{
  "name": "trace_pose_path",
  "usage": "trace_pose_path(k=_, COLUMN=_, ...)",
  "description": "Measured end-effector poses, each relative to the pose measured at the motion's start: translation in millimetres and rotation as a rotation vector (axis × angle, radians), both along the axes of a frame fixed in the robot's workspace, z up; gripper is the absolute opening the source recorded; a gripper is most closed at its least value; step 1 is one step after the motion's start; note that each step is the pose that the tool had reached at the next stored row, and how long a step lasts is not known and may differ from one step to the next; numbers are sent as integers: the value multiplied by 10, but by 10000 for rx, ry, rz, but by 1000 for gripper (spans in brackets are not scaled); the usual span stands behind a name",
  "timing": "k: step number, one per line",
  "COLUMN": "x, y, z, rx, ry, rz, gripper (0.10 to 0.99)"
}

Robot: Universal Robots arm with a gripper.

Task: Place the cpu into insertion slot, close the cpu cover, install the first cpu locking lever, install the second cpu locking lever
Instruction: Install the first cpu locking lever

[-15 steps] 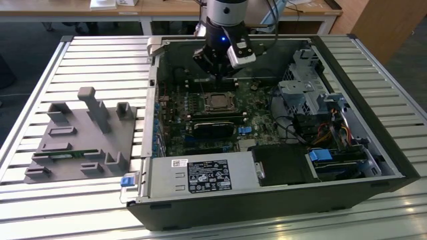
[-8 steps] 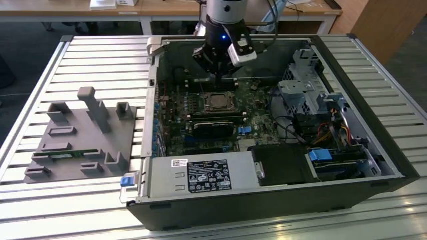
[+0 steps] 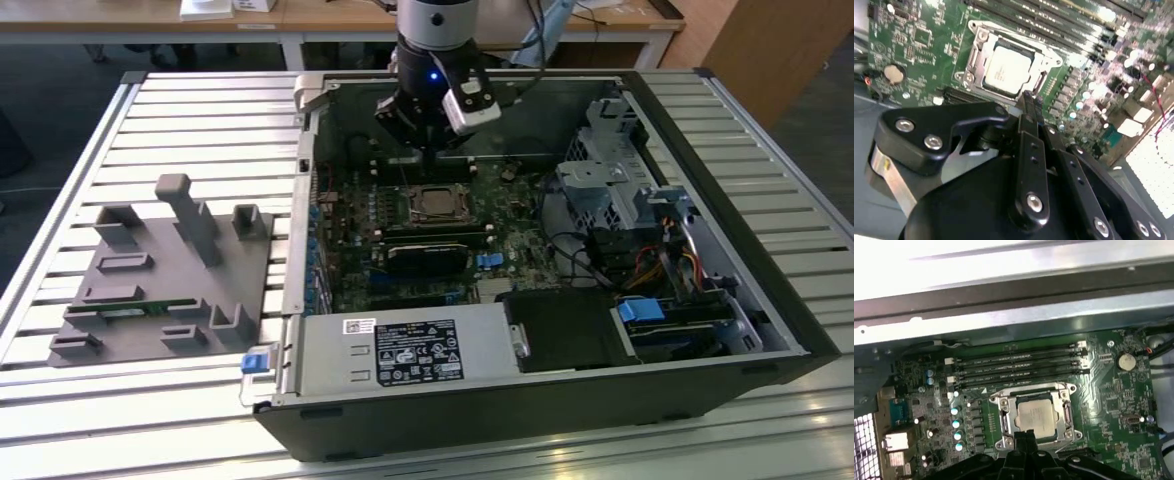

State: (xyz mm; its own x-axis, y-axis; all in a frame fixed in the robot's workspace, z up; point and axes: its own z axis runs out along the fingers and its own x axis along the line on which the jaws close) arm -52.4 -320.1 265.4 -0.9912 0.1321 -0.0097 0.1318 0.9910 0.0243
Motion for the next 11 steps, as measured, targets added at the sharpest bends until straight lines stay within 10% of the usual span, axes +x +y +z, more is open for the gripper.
trace_pose_path(k=11, x=-107, y=0, z=-9, rx=17, ry=-2, rz=960, gripper=106)
